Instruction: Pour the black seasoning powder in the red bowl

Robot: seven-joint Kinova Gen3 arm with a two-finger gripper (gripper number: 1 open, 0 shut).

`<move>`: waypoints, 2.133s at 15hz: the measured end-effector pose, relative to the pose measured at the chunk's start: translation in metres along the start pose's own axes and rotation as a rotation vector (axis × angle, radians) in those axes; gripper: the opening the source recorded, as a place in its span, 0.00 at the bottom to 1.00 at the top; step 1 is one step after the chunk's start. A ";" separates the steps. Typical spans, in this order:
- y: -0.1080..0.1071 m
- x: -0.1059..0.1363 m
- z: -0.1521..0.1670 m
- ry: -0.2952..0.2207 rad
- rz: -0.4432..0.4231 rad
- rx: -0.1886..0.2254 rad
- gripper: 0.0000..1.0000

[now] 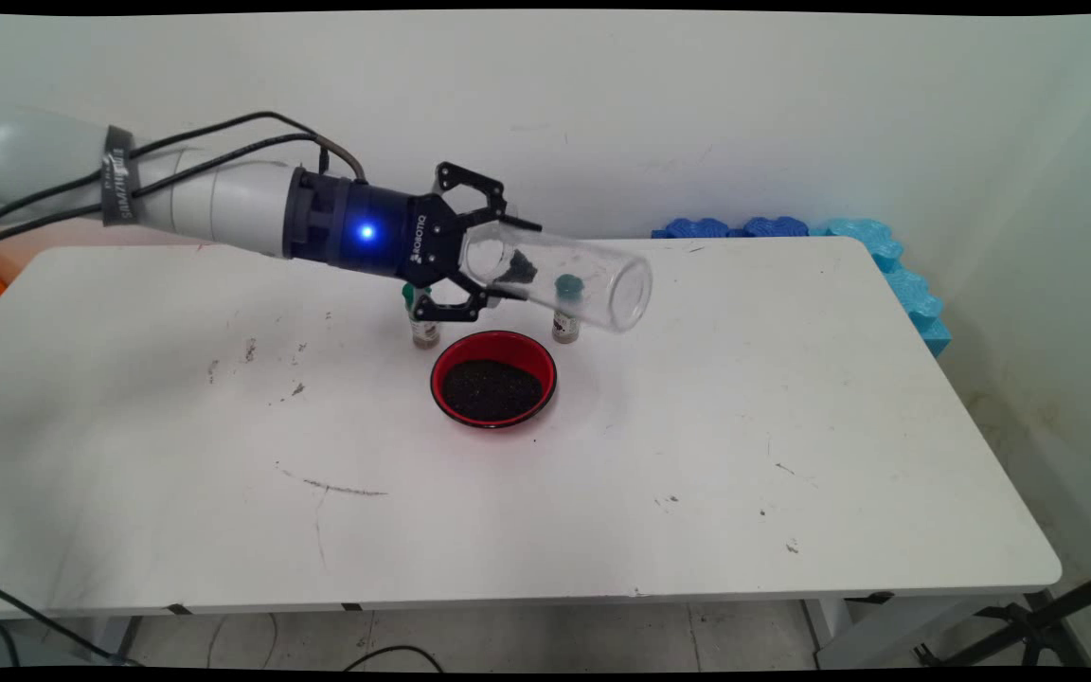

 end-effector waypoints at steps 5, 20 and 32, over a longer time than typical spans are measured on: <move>0.009 -0.001 -0.005 -0.012 0.258 0.071 0.00; 0.052 -0.019 -0.001 -0.054 0.944 0.219 0.00; 0.078 -0.050 0.014 -0.080 1.517 0.234 0.00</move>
